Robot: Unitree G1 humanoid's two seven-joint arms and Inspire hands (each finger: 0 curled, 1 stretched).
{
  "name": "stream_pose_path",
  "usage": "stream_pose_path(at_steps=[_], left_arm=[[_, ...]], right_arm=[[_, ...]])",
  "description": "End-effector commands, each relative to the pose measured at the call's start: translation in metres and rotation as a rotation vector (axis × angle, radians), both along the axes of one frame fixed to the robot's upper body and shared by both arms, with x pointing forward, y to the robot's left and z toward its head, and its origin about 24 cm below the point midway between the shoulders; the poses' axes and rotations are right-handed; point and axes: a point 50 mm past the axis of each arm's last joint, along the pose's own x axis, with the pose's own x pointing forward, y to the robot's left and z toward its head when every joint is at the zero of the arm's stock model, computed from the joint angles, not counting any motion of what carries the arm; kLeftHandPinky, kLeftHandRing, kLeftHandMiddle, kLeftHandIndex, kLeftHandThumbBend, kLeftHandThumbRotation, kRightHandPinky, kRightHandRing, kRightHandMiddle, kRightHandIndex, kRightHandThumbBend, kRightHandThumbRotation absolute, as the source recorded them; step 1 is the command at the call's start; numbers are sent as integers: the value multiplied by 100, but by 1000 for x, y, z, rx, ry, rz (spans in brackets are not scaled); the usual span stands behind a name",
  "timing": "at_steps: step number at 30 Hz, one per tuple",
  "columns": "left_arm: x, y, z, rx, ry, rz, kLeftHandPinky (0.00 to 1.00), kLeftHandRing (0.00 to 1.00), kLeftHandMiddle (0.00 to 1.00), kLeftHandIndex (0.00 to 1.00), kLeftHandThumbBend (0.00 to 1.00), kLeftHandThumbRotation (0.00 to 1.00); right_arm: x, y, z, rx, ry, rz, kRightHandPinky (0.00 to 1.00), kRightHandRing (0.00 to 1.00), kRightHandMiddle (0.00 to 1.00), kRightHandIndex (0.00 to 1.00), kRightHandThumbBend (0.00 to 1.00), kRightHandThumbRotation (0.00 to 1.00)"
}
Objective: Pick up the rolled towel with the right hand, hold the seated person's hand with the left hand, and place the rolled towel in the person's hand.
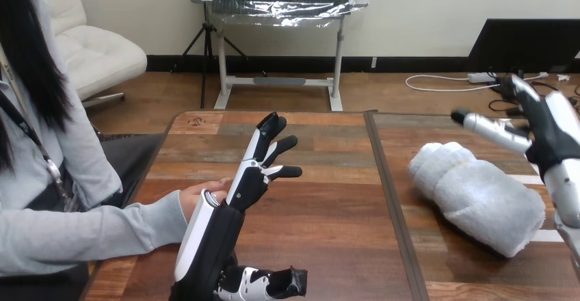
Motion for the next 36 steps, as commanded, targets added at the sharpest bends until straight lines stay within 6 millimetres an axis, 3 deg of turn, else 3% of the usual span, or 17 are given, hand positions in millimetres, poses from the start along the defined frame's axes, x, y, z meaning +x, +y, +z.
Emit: stream_pose_path(at_steps=[1, 3, 6, 7, 12, 20, 30, 33, 36], left_arm=[[9, -2, 14, -18, -84, -7, 75, 91, 98, 100, 100, 84], [8, -2, 15, -19, -86, -9, 75, 91, 98, 100, 100, 85], [8, -1, 15, -20, -90, -12, 76, 92, 99, 100, 100, 85], [8, -1, 15, -22, -91, -15, 77, 93, 99, 100, 100, 85], [8, 0, 16, -18, -100, -17, 77, 94, 100, 100, 100, 84], [7, 0, 18, -14, -103, -8, 78, 94, 100, 100, 100, 86], [4, -2, 18, -37, -101, 1, 77, 93, 99, 100, 100, 85], [2, -2, 19, -45, -101, -2, 77, 93, 99, 100, 100, 85], [1, -3, 20, -64, -103, -8, 77, 93, 99, 100, 100, 83]], right_arm=[[19, 9, 22, 1, -26, 9, 77, 87, 90, 92, 99, 61], [18, 8, 19, -6, -4, -1, 76, 87, 90, 92, 99, 60], [18, 8, 16, -16, 26, -15, 67, 80, 84, 91, 99, 60], [18, 8, 15, -17, 36, -20, 57, 70, 73, 91, 99, 60], [16, 7, 9, -3, 82, -36, 42, 56, 58, 91, 100, 60], [12, 8, -2, -29, 166, -38, 48, 64, 66, 92, 100, 61], [8, 6, -10, -54, 223, -39, 51, 66, 67, 92, 96, 61], [6, 5, -13, -55, 245, -47, 50, 64, 66, 92, 96, 62], [4, 4, -15, -63, 263, -48, 42, 56, 60, 92, 95, 62]])
